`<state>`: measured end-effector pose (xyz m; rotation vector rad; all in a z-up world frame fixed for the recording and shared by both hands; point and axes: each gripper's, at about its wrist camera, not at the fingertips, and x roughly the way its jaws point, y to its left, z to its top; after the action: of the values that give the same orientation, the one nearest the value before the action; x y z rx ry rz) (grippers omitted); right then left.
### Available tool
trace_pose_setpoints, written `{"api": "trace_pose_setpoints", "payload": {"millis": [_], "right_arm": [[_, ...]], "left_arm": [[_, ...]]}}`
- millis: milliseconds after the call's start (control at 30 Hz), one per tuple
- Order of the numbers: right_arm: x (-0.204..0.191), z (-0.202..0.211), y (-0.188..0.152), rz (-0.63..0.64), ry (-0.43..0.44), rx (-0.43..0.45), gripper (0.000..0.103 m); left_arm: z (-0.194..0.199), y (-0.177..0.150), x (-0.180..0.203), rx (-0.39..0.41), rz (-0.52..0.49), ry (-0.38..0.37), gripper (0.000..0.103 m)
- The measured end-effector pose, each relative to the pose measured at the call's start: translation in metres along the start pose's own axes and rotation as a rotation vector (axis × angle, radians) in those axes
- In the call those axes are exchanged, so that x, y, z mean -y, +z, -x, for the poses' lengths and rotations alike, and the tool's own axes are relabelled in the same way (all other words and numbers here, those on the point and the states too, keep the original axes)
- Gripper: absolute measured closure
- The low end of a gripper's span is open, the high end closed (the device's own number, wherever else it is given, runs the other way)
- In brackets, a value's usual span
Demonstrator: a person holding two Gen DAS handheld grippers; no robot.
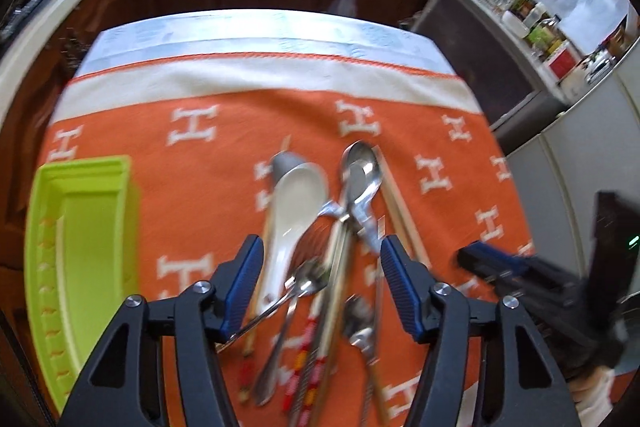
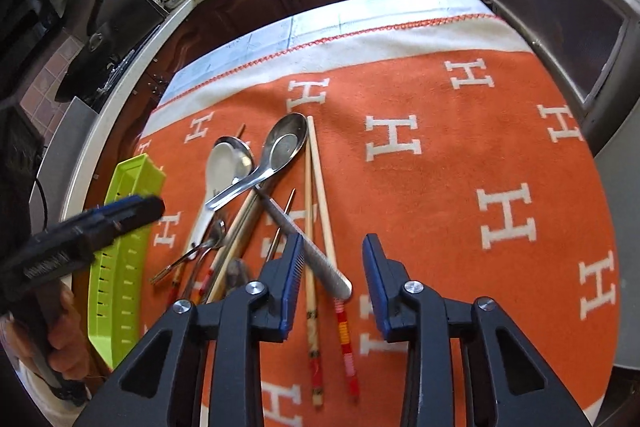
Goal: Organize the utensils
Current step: 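Grasp a metal spoon with the left tool while the right tool grasps a chopstick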
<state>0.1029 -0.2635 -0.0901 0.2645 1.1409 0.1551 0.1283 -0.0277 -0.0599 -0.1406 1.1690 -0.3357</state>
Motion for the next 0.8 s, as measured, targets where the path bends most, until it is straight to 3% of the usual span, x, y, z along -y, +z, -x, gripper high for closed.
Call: {"api": "trace_pose_setpoints", "payload": {"millis": [133,400,533,800], "right_arm": [[0.004,-0.021,0.009,0.001,0.017,-0.019,0.075],[0.005,-0.041,0.013,0.013,0.031,-0.043,0.078],[0.006,-0.049,0.014,0.016,0.041,-0.052,0.08],[-0.001,-0.064,0.02,0.056,0.054,-0.066,0.084]], "left_arm": [[-0.025,0.019,0.012,-0.063,0.0,-0.042,0.063],[-0.074,0.024,0.018,-0.181,0.009,-0.039,0.074],[-0.087,0.02,0.016,-0.219,0.035,-0.096,0.089],[-0.089,0.016,0.016,-0.169,0.064,-0.116,0.096]]}}
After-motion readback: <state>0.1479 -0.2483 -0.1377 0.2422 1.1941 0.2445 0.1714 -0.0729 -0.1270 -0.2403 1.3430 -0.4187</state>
